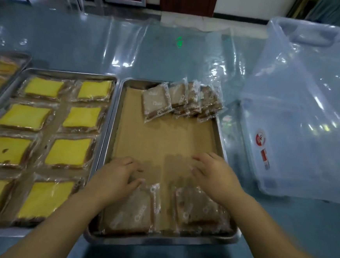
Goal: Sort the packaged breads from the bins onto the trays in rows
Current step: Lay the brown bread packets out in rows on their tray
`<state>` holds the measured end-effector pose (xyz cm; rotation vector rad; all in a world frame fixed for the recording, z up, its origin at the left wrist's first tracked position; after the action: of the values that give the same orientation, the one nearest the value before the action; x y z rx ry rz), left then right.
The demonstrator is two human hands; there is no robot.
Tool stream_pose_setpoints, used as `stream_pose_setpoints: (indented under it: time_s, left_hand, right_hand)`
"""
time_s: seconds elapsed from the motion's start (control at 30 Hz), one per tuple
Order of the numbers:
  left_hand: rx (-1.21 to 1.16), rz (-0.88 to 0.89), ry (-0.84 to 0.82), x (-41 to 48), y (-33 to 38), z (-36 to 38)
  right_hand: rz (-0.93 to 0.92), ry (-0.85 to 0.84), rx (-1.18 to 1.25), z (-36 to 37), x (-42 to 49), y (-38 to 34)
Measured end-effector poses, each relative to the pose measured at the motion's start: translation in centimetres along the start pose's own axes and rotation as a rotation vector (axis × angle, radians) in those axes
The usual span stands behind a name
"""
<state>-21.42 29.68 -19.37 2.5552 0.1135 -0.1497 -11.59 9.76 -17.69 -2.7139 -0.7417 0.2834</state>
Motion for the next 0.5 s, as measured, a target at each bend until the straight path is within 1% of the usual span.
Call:
stream_pose_setpoints:
  time_s: [0.17,0.37,0.43,0.5]
  left_hand:
    - [-0.051,0.021,0.058,6.7,-0.1,-2.2]
    - [0.004,0.038,0.144,14.0,-0.7,-3.9]
    - [0.043,0.029,0.139,15.9,-1.3,-3.9]
    - [0.089,0.007,0.080,17.2,-2.2,-2.9]
  right_hand:
    - [0.038,0.100,0.023,-2.4,7.0,-0.9]
    - [0.069,0.218,0.056,-4.5,15.2,-2.1]
    - [0.067,0.218,0.041,-4.6,17.2,-2.3]
    - [0.103,0.180,0.021,-4.3,18.8,-1.8]
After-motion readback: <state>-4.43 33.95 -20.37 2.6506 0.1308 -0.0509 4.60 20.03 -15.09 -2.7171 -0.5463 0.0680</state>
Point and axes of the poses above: each hand's wrist, its own x-axis towards the middle knuckle, its own z-axis out of the palm, y = z × x, the point moved 8 cm from there along x, towards the middle knuckle, and after that the axes turned 8 degrees about -x, right-handed, at the moved point
